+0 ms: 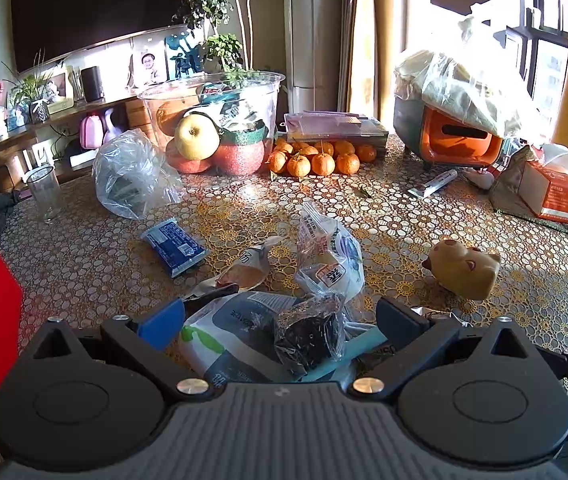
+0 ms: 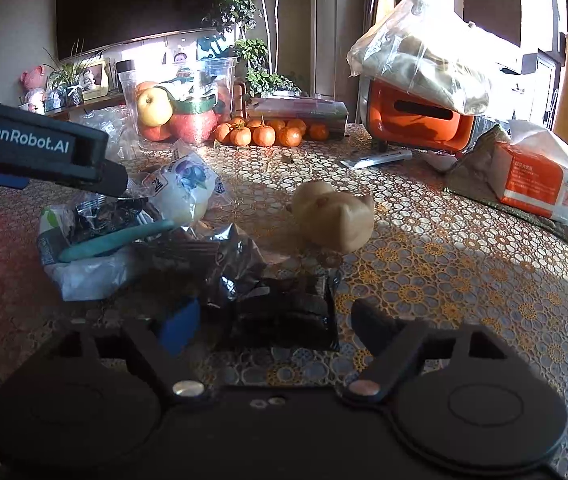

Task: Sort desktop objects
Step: 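Grasp the black snack packet with the left tool while the right tool grasps a dark packet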

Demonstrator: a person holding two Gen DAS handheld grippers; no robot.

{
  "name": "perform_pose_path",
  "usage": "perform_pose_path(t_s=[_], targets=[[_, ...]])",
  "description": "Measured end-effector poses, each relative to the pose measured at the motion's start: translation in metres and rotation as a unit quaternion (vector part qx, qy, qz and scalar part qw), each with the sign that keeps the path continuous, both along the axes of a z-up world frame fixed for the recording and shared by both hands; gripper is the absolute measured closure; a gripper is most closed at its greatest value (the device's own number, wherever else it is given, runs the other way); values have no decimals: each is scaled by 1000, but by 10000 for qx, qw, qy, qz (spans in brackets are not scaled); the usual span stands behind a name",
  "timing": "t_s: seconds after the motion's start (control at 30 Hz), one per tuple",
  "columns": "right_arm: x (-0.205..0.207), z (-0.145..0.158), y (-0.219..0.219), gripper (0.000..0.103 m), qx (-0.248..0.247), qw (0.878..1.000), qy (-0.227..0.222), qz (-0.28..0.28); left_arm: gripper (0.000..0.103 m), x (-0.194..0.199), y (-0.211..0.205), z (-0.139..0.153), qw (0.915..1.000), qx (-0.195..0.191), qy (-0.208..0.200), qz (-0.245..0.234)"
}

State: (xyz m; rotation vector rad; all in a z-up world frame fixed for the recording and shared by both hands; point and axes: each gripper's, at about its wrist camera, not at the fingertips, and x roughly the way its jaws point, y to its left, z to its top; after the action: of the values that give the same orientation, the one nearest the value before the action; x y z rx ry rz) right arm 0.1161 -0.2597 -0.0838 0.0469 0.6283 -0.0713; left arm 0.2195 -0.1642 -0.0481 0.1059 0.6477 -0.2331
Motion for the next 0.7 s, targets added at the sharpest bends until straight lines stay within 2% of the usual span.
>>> perform_pose_path(t_s=[0.33,0.43,0.57,0.6,0.7], targets=[[5,-4,-4,26,78,10000,54,-16,7,12,-5,-7,9998,59,169,-54],[5,-5,-4,27,102,9999,70,-19,17,16,-6,-10,9995,31,295,-48],[5,-5,-4,30,124,9999,71,-9,39,18,-7,-13,9991,13,416,-77],[5,-5,-4,33,126,9999,70,-3,45,18,-7,-14,9990,11,435,-93],[5,-6,-5,40,124,9999,83,-13,55,17,-8,-15,9987,-33,492,-145]])
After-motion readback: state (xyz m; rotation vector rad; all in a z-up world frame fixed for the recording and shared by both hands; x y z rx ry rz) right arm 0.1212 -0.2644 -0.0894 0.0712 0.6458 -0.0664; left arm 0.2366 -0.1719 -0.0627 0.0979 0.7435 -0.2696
